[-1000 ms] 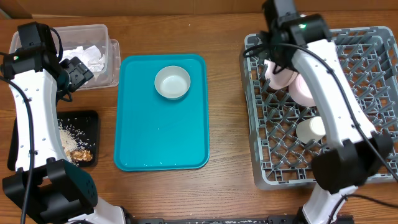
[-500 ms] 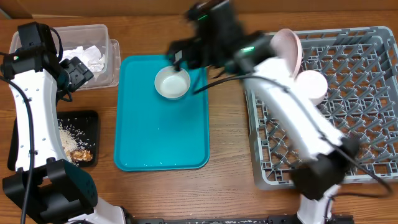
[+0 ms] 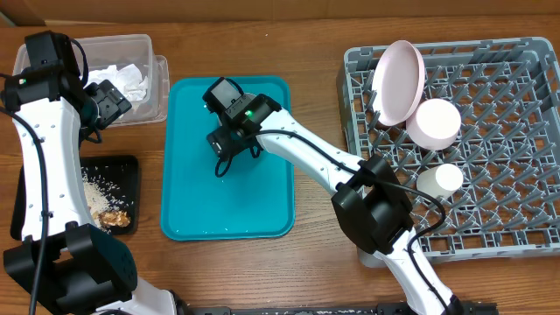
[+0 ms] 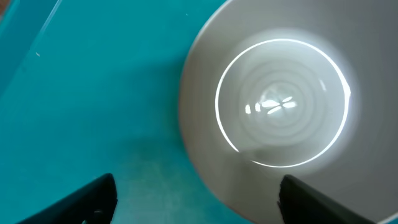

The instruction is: Sort waste into correct bins and load items into the dishwasher

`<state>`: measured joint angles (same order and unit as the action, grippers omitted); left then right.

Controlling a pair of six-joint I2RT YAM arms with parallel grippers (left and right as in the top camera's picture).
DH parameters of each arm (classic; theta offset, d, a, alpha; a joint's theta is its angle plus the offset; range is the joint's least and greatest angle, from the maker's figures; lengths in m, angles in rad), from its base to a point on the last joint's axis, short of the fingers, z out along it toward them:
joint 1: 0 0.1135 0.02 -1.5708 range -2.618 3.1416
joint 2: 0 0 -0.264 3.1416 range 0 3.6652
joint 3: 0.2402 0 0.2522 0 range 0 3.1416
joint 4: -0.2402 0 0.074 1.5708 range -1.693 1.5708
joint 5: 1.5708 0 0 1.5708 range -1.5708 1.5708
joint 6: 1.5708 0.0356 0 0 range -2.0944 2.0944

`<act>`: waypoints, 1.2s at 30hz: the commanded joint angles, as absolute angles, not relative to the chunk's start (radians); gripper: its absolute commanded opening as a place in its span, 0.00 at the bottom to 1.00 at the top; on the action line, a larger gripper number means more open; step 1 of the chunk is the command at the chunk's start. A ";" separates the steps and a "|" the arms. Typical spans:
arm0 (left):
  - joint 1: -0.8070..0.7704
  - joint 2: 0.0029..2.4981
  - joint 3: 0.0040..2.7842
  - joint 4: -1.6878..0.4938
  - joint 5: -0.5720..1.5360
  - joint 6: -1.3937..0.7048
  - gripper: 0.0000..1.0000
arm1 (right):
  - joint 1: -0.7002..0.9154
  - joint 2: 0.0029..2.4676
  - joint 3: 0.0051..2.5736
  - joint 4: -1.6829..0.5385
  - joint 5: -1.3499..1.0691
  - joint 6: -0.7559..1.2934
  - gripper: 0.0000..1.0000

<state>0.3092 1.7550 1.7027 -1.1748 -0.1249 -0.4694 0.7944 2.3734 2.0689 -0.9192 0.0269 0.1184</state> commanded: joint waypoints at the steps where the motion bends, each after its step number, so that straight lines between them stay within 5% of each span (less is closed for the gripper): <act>1: 0.307 1.745 1.718 -1.174 -0.138 -0.479 1.00 | 0.796 2.376 2.080 -0.929 0.052 0.100 0.73; 23: 0.307 1.745 1.718 -1.174 -0.138 -0.479 1.00 | 0.854 2.373 2.165 -1.116 0.063 0.208 0.04; 36: 0.307 1.745 1.718 -1.174 -0.138 -0.479 1.00 | 0.824 2.337 2.533 -1.412 0.077 0.308 0.04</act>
<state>0.3092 1.7550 1.7027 -1.1748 -0.1249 -0.4694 0.8467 2.3745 2.4363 -1.3846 0.0601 0.2573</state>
